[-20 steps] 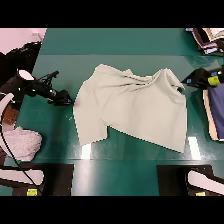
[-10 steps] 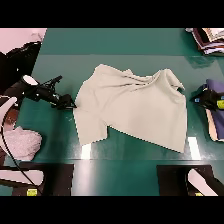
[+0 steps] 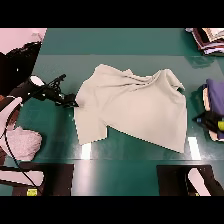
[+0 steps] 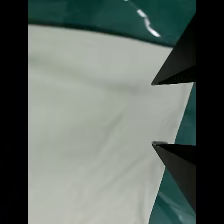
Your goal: Fold the shirts.
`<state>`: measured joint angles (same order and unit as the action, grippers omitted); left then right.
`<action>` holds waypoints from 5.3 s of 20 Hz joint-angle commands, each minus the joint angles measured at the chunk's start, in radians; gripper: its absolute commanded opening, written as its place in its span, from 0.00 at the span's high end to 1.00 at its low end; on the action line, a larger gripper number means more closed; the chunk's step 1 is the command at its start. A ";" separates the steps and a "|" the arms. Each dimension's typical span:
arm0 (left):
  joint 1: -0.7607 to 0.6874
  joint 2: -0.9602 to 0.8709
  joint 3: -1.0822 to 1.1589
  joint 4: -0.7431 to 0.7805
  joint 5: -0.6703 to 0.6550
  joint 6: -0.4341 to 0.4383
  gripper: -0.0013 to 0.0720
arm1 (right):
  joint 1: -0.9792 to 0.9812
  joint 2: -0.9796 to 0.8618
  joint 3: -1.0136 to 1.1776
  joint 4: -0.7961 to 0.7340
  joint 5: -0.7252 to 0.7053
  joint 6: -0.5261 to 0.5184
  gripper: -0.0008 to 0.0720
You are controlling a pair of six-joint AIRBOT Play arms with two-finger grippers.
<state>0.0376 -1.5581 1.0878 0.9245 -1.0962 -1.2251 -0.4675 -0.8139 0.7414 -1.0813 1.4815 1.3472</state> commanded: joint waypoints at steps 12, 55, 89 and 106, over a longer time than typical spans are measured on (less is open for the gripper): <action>-0.003 0.058 0.021 -0.018 0.029 0.003 0.94 | -0.064 -0.149 -0.301 -0.172 -0.018 0.060 0.43; 0.101 0.677 1.091 -0.158 -0.151 -0.181 0.94 | 0.345 -0.095 1.357 -0.256 -0.066 0.151 0.96; 0.070 -0.095 0.243 0.104 0.084 0.024 0.94 | 0.480 -0.837 0.678 -0.123 -0.387 0.102 0.96; 0.093 0.390 -0.324 0.166 -0.106 -0.166 0.18 | 0.314 -0.428 0.402 -0.122 -0.268 0.084 0.51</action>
<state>0.1303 -1.3136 0.9707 1.1294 -1.2057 -1.3674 -0.1200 -1.3544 1.2461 -1.2041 1.2194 1.4338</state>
